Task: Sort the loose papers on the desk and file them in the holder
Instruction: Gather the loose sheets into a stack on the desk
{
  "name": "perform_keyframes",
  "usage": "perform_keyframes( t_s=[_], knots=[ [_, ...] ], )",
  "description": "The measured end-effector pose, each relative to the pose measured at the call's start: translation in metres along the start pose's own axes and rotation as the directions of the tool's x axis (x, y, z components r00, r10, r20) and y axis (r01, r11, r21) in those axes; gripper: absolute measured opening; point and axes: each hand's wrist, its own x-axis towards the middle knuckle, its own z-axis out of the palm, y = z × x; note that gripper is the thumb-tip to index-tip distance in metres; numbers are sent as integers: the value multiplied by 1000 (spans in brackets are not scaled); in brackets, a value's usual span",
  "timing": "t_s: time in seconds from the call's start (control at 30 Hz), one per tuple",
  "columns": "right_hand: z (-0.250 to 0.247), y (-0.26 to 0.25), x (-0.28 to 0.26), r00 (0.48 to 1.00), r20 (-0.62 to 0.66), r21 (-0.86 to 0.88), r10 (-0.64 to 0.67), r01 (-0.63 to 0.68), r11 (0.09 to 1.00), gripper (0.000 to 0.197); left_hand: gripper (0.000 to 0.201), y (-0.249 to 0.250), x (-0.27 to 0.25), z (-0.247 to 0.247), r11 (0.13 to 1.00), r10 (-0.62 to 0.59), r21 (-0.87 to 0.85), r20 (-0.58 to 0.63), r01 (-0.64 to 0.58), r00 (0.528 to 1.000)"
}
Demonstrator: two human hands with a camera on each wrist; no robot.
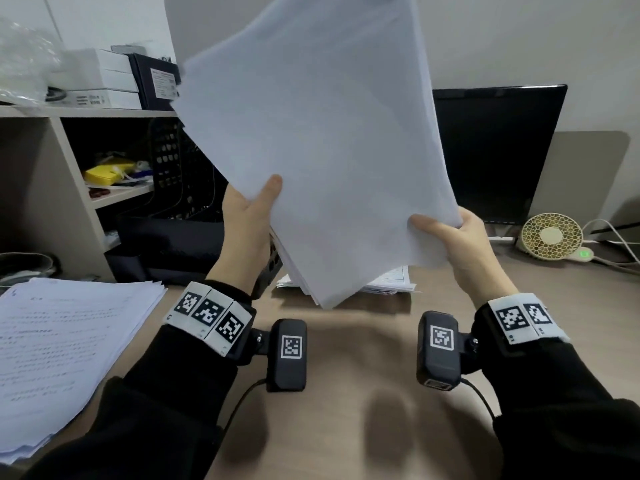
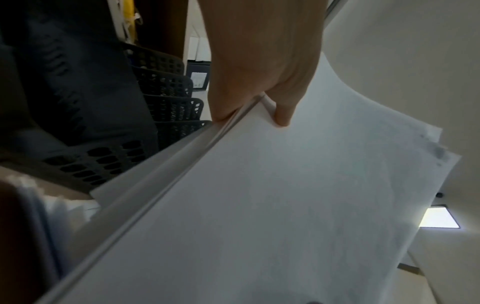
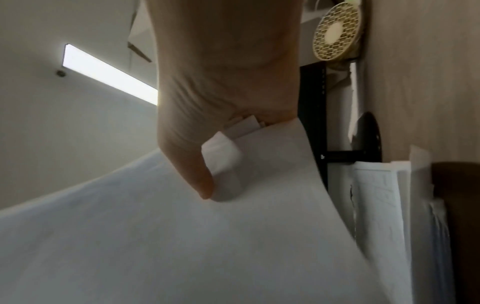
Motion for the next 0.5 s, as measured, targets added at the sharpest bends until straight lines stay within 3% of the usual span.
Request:
perform_keyframes(
  t_s=[0.07,0.13,0.23,0.33,0.43,0.5],
  knots=[
    [-5,2,1,1000,-25,11,-13,14,1000,19,37,-6,-4,-7,996,-89,14,44,88,995],
    [-13,-1,3,995,-53,-110,-86,80,991,14,41,-4,-1,-24,989,-146,23,56,145,988],
    [-28,-16,5,974,-3,-424,-227,204,882,14,53,14,13,-63,996,-64,69,16,63,998],
    [-25,-37,2,962,102,-623,-254,261,738,10,36,36,20,-82,973,-39,231,95,16,995],
    [-12,-52,-3,964,164,-720,-210,263,642,11,41,40,17,-81,905,-108,425,233,-1,966],
    [-3,-62,-6,964,194,-738,-184,267,620,12,35,35,15,-78,876,-110,483,213,-7,971]
  ],
)
